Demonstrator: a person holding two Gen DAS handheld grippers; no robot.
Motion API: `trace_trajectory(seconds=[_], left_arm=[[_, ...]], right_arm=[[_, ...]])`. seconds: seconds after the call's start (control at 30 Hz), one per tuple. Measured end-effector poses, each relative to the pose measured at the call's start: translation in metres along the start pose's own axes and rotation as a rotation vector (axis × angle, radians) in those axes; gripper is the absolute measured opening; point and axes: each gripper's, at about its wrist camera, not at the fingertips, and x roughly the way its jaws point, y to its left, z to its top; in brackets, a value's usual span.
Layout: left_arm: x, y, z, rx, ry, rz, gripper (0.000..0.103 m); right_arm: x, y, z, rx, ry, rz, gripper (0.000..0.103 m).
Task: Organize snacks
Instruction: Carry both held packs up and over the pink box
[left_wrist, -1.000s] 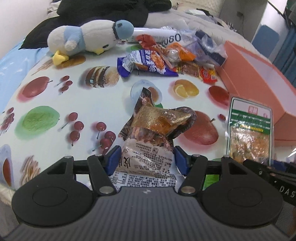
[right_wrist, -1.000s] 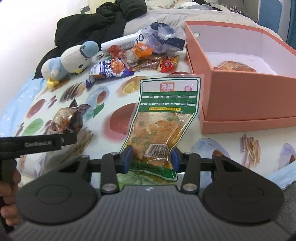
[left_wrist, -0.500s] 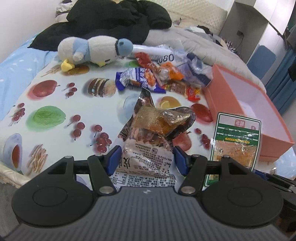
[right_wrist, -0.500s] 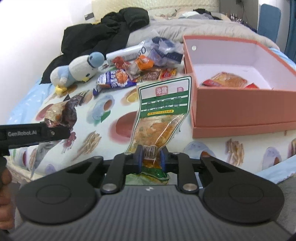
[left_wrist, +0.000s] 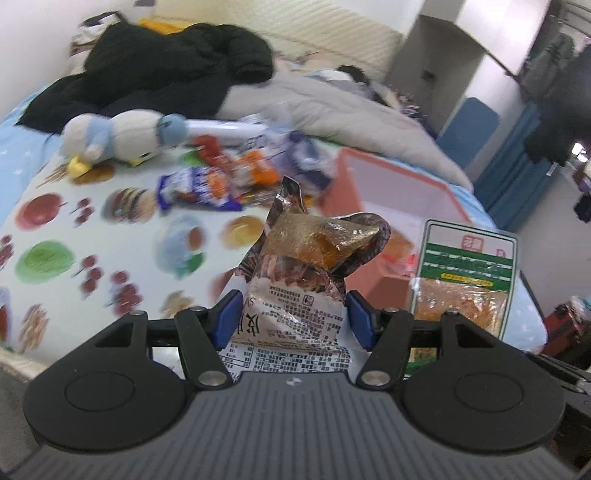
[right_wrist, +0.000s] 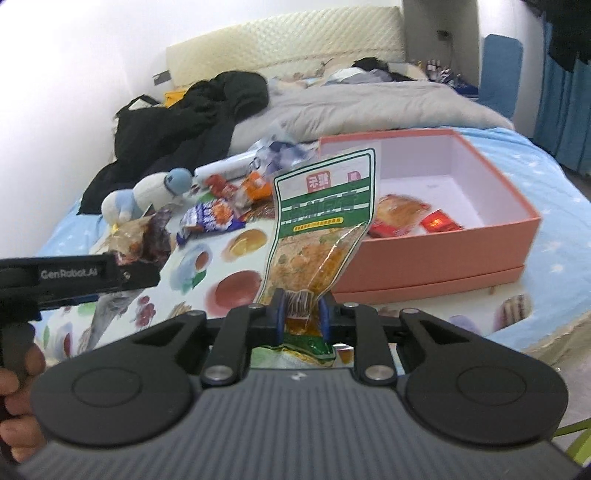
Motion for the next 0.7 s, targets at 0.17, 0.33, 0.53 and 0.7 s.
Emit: trace_trajectory(seconds=[0.17,0.33,0.53,0.7], left_arm=[[0.013,-0.035,0.015,0.042,0.016,-0.050,0.067],[0.039,-0.063,0.039,0.078,0.033,-0.083,0.066],[0.082,-0.099,0.076,0.124,0.049,-0.125,0.066],[0.126,-0.132,0.103,0.165,0.069,-0.165,0.067]], right_arm=[[-0.012,-0.023,0.012,0.044,-0.023,-0.027,0.022],[-0.004,-0.049,0.033,0.090,-0.039,-0.058,0.022],[0.019,-0.081,0.067,0.117,-0.060,-0.082,0.022],[0.048,-0.109,0.091,0.135,-0.063,-0.095,0.018]])
